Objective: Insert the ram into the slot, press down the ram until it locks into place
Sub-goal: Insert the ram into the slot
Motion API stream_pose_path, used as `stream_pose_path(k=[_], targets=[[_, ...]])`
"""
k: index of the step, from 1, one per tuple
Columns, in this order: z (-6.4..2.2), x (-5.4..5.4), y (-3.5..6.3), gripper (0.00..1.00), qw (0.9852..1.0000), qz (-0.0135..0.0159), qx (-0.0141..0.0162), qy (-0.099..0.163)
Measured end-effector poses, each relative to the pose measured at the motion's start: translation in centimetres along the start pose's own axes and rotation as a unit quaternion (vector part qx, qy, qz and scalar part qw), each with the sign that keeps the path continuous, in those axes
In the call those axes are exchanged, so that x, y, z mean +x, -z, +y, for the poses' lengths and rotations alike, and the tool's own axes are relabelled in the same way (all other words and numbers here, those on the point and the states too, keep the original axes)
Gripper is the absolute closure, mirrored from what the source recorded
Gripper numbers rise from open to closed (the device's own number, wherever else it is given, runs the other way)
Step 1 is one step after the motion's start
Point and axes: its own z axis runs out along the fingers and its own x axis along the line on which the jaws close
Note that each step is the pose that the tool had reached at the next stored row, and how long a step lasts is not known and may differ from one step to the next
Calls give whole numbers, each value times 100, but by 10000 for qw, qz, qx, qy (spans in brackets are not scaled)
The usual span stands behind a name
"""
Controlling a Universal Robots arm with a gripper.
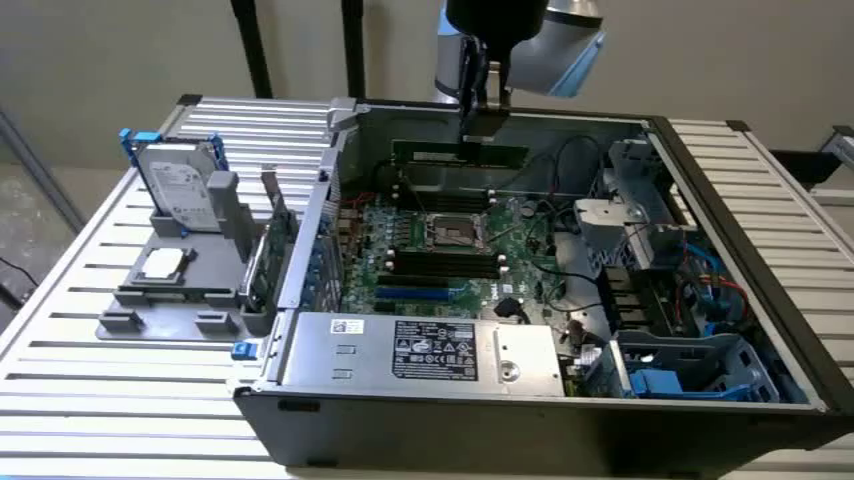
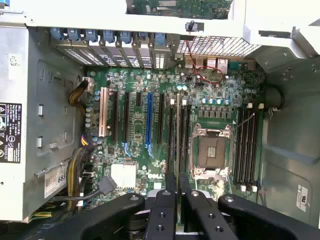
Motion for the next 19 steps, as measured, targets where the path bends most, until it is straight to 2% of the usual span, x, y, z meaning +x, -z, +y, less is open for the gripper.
stream_pose_path(k=[14,19], targets=[[0,1,-1,87,10000,2,0,0],[-2,1,-49,87,10000,2,26,1]])
